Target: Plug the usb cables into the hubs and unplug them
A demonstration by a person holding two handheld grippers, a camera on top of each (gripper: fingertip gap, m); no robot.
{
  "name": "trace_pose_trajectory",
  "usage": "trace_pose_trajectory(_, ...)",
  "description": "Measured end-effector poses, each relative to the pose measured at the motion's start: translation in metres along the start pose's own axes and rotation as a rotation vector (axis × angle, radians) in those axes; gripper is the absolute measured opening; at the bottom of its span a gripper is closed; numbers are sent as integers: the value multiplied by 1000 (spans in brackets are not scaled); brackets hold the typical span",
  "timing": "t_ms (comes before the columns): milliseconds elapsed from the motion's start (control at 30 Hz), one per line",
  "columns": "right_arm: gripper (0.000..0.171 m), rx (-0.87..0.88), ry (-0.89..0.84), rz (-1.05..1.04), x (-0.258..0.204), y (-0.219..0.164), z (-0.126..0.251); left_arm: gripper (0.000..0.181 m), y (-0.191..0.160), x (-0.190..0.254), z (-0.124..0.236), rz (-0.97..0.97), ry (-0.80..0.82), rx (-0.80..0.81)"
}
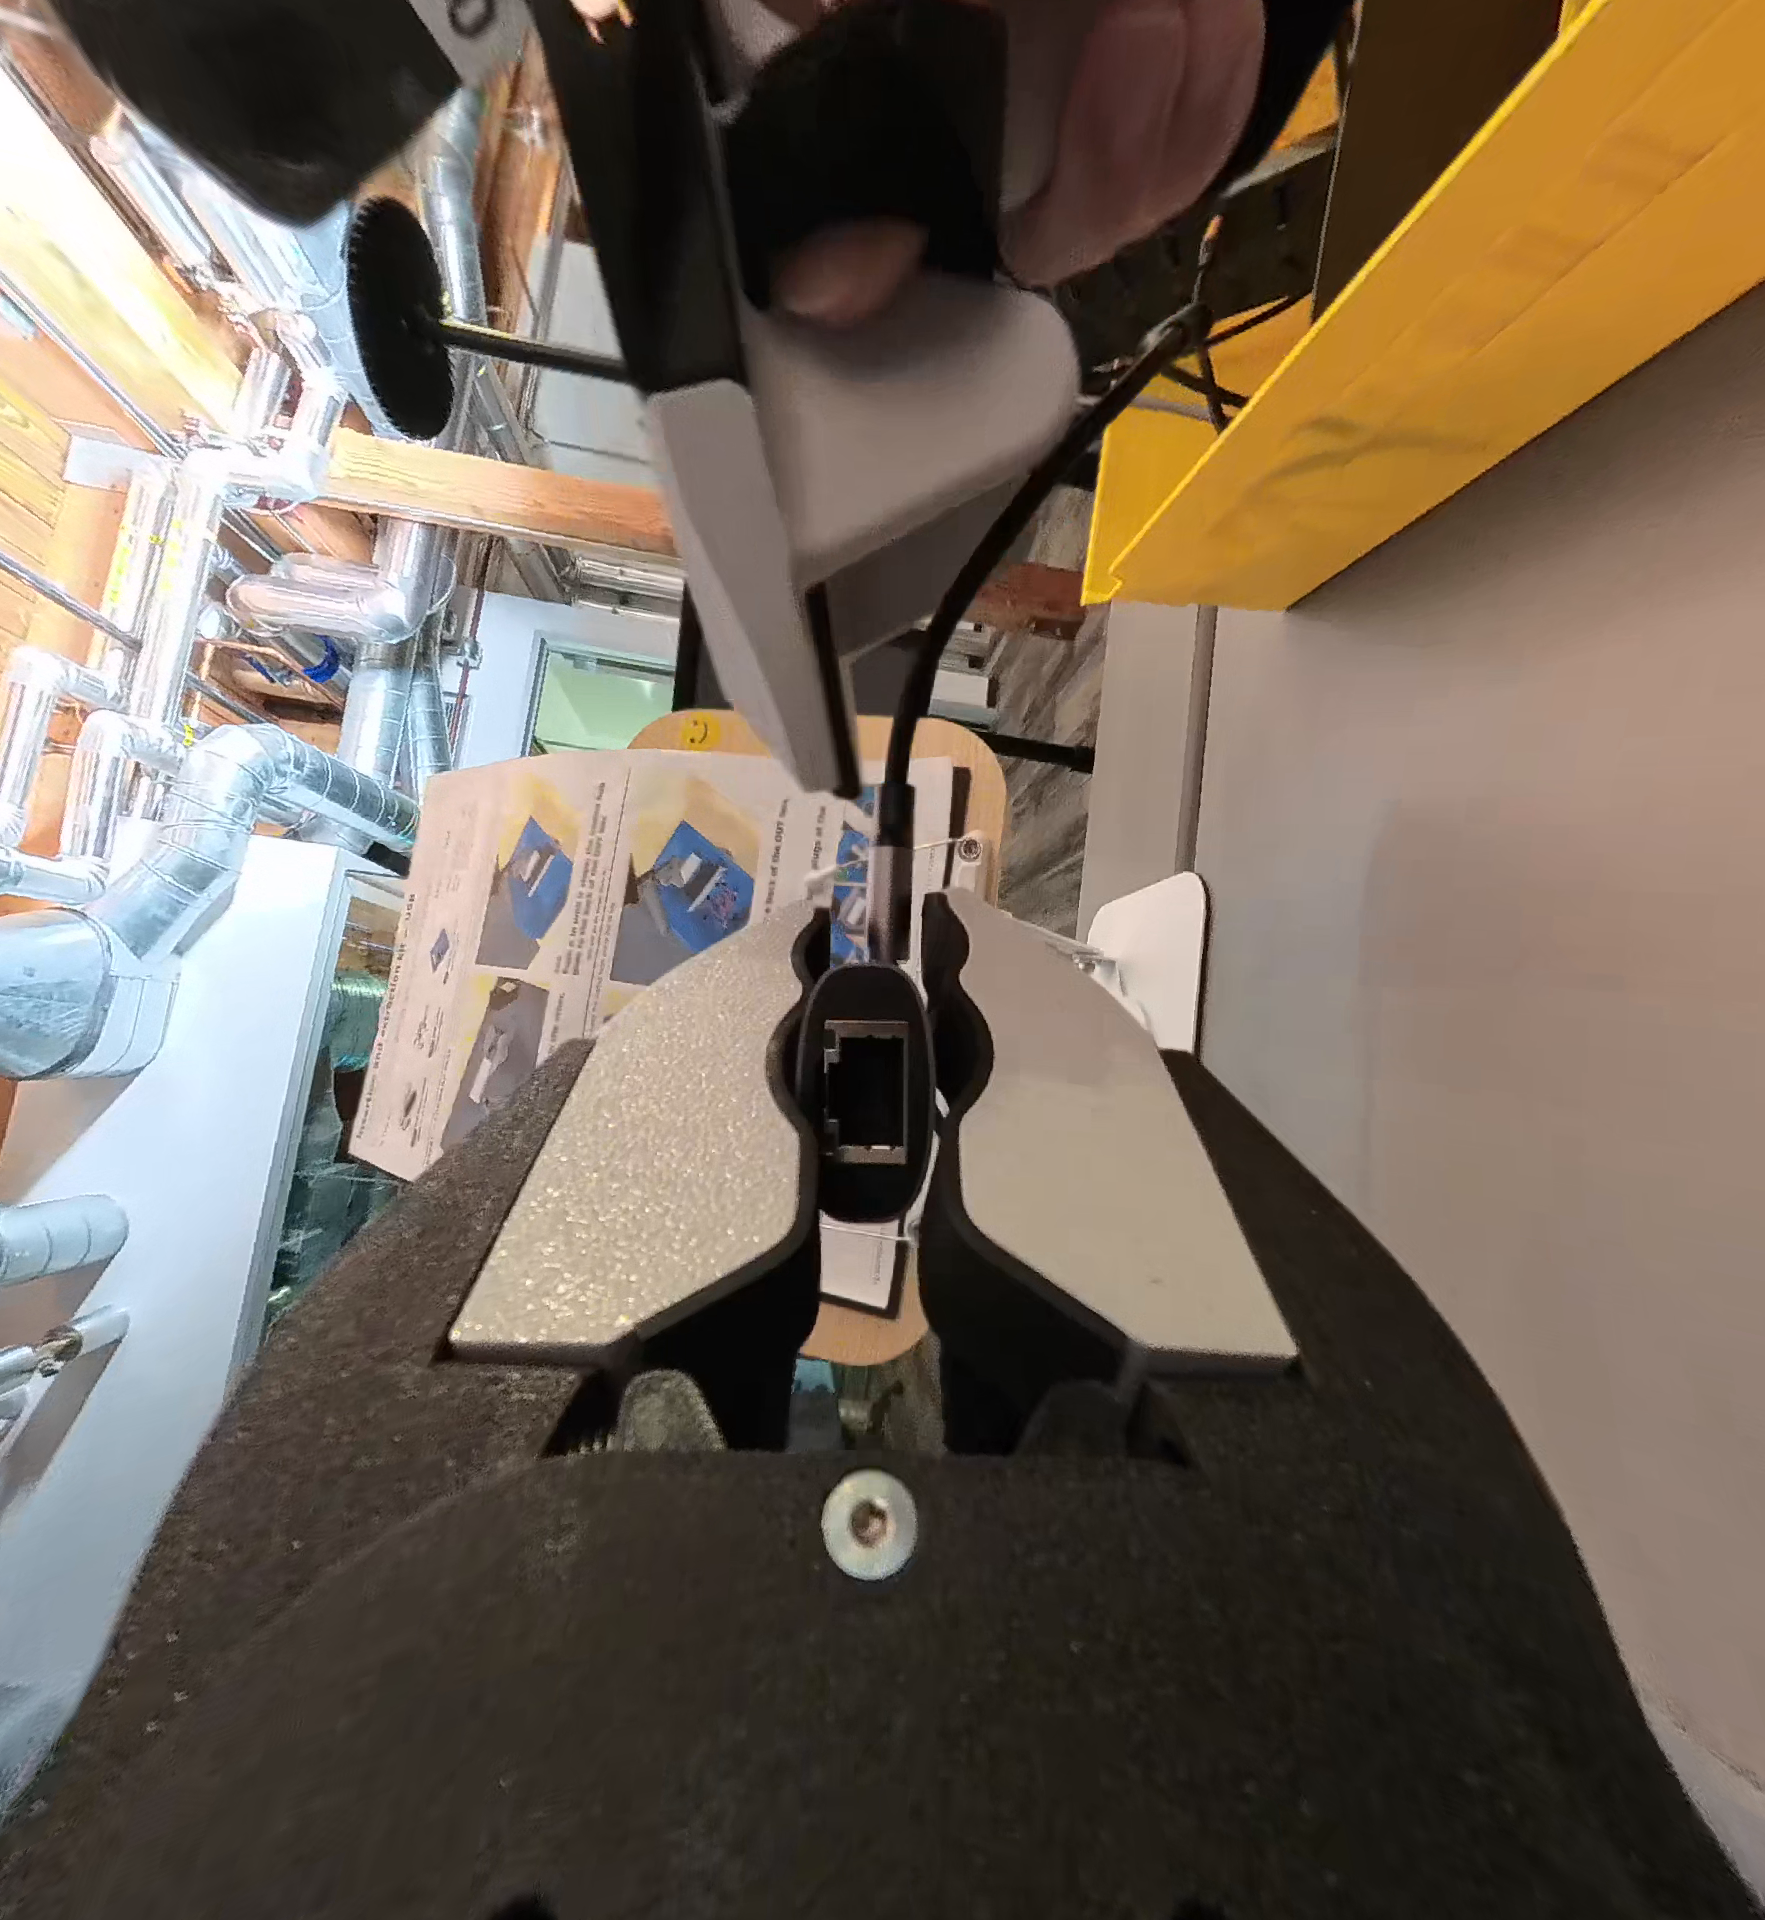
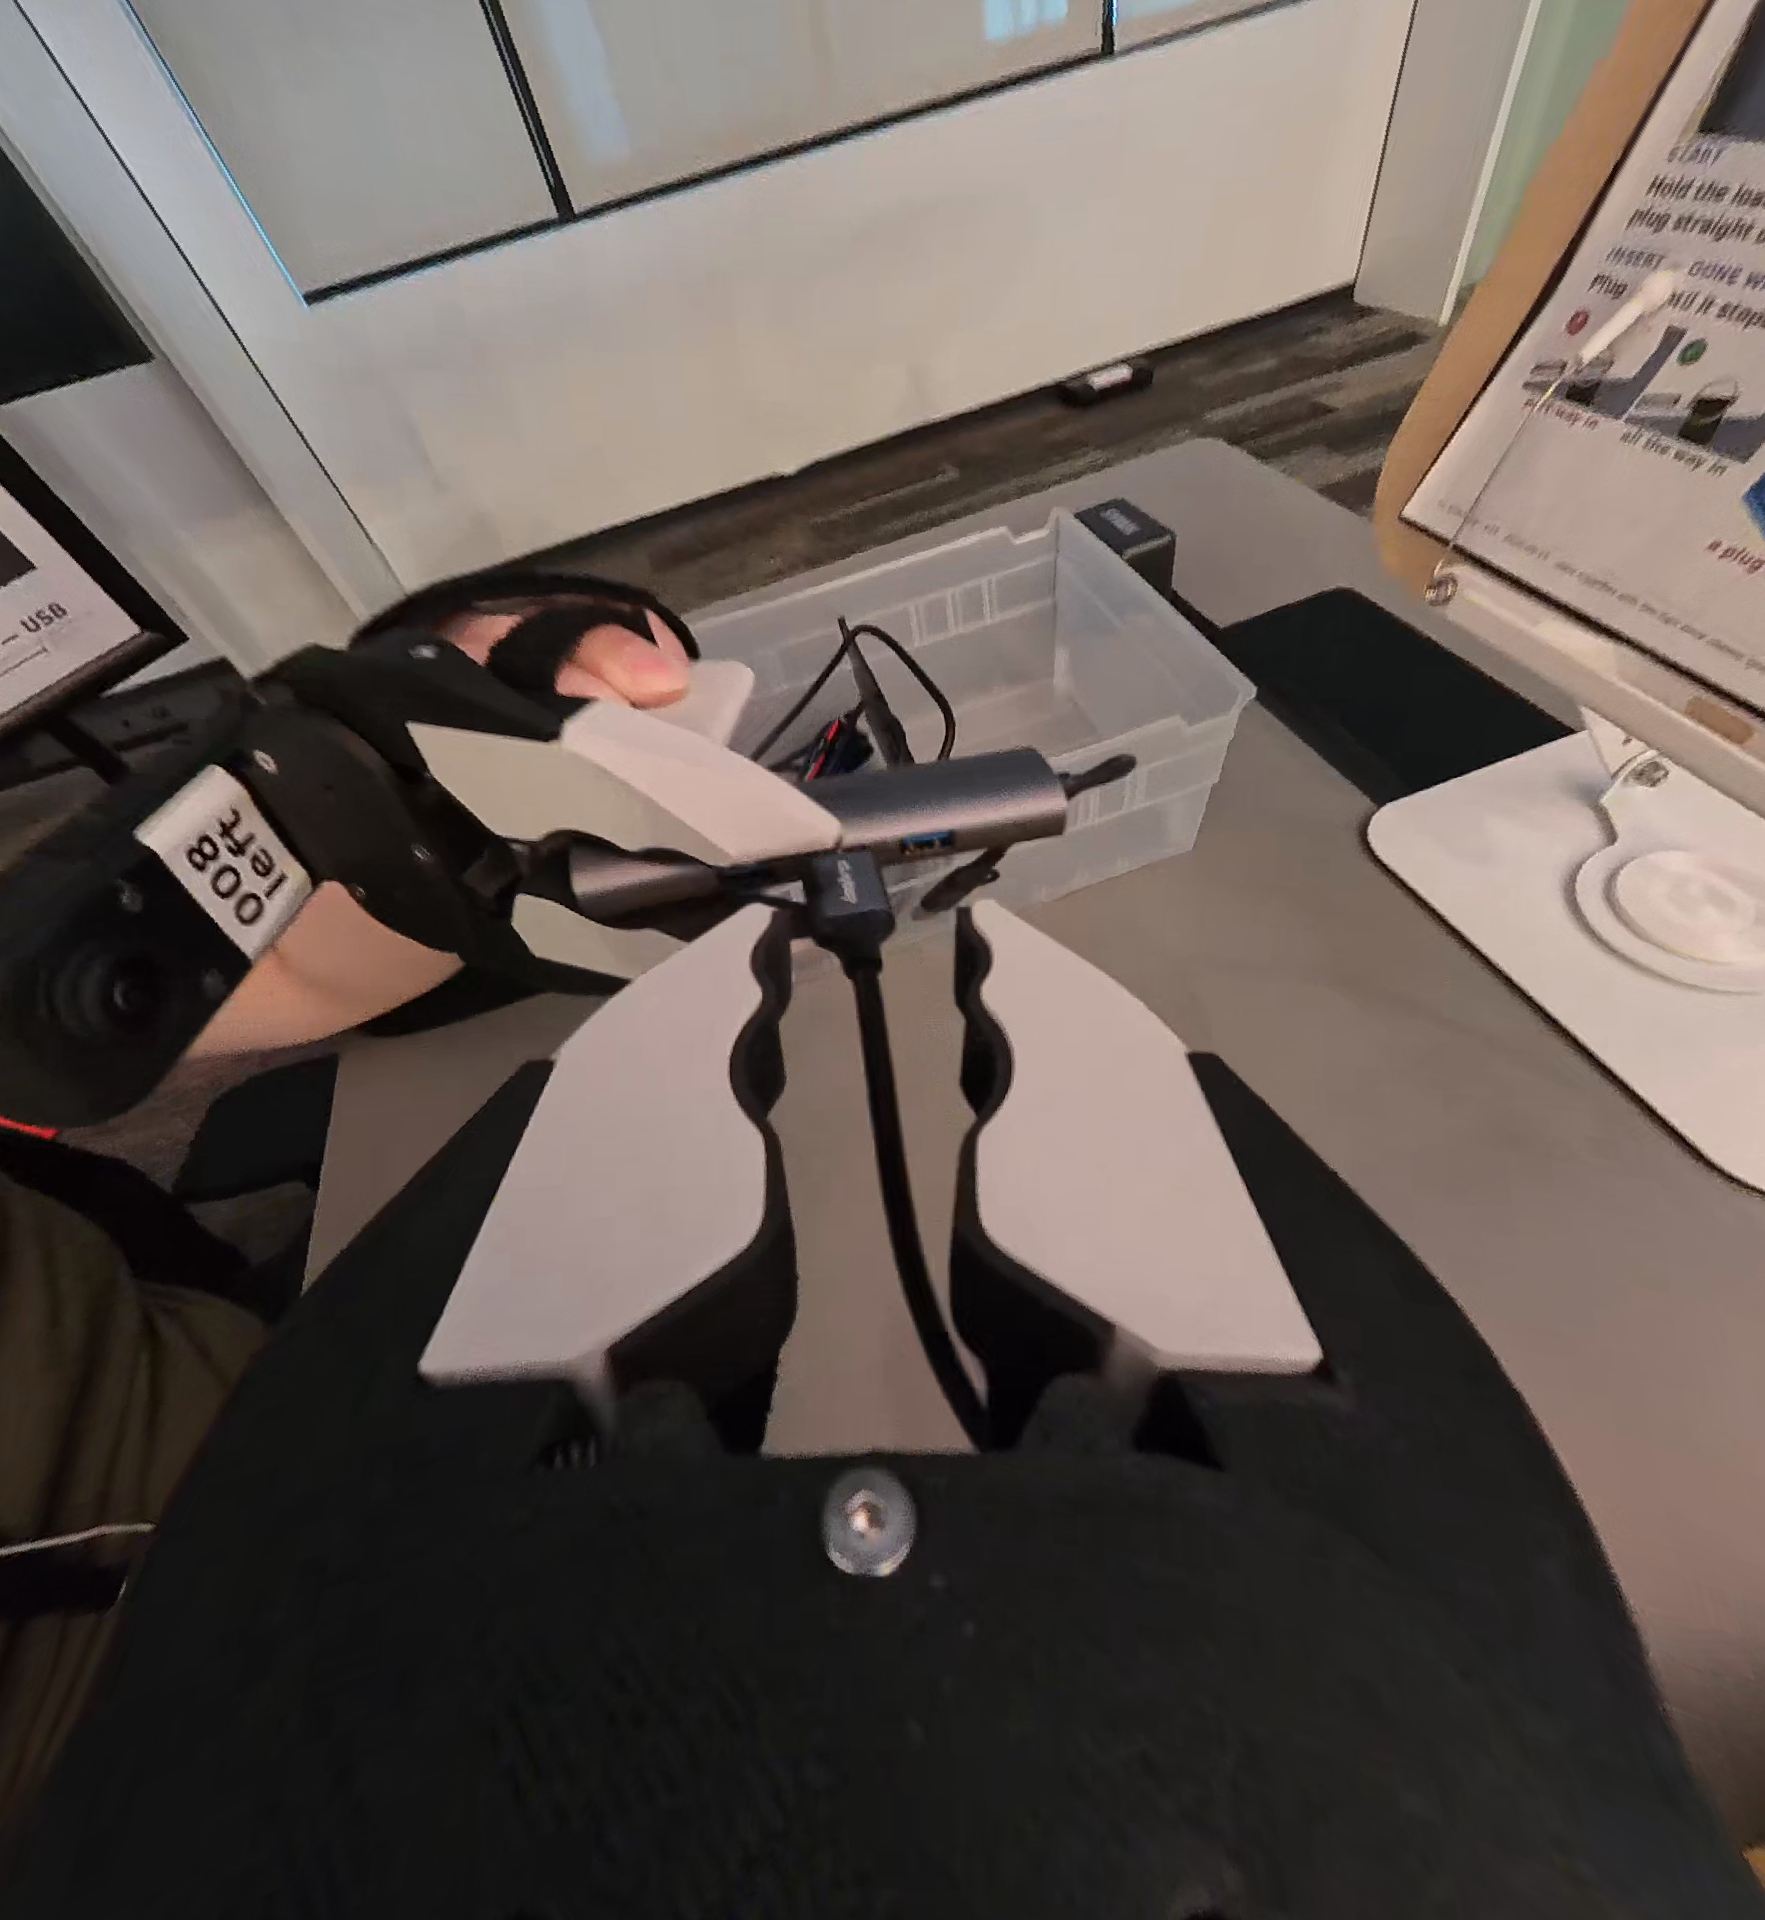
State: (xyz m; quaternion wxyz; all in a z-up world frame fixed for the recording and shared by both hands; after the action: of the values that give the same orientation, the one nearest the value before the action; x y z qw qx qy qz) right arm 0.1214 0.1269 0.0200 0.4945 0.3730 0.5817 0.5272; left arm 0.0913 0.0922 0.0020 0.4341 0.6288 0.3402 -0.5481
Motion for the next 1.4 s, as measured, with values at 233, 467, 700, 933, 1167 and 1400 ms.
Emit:
trace_pose_trajectory(233,19,-86,57,6,-6,-19,-12,16,7,6,-3,-4,-21,28)
trace_pose_trajectory(467,18,-71,-34,99,-7,-6,-11,21,-1,-9,0,28,88,24)
trace_pose_trajectory(700,18,-67,-232,288,-13,10,-11,19,-27,-21,2,12,154,-149)
trace_pose_trajectory(933,18,-55,-350,327,-18,17,-12,16,-30,-27,3,-40,218,-211)
trace_pose_trajectory(1167,18,-36,-368,437,-26,21,-17,17,-17,-33,6,-56,258,-132)
trace_pose_trajectory(1400,18,109,-382,636,-50,38,-22,16,-7,-58,24,-210,416,-119)
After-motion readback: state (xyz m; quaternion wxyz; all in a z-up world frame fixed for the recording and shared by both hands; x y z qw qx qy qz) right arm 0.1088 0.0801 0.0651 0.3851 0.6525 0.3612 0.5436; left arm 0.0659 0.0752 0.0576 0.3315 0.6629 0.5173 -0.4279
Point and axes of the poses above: each gripper's, where its closed fingertips meet, z back along the fingers, y out of its top, x = y × z across the jaws, the point moved 2 cm from there along z, back along the fingers, and after that the axes turned 15 degrees about x, right-handed, at the moved point
